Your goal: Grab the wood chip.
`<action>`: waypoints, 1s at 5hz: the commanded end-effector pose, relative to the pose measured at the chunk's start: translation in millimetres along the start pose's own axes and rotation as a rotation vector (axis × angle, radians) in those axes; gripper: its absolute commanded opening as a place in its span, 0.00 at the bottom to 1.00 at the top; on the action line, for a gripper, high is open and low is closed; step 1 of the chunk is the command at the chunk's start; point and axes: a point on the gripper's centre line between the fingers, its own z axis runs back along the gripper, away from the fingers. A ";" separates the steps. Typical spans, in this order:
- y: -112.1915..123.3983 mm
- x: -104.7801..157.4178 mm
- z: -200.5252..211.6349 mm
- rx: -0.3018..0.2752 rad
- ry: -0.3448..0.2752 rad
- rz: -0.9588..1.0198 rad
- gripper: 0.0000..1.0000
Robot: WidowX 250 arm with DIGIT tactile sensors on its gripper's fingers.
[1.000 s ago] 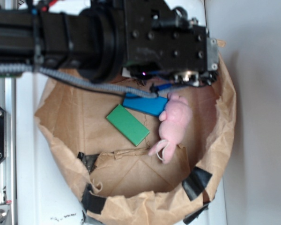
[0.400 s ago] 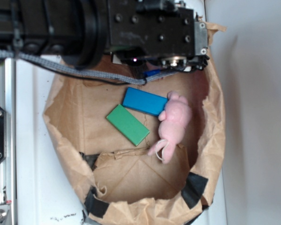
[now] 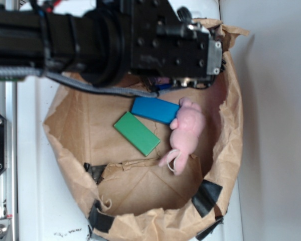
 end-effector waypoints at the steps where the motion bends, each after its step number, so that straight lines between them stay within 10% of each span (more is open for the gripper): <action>1: 4.4 17.7 -1.8 0.017 -0.101 -0.006 1.00; 5: 21.7 31.2 14.2 0.103 -0.129 -0.085 1.00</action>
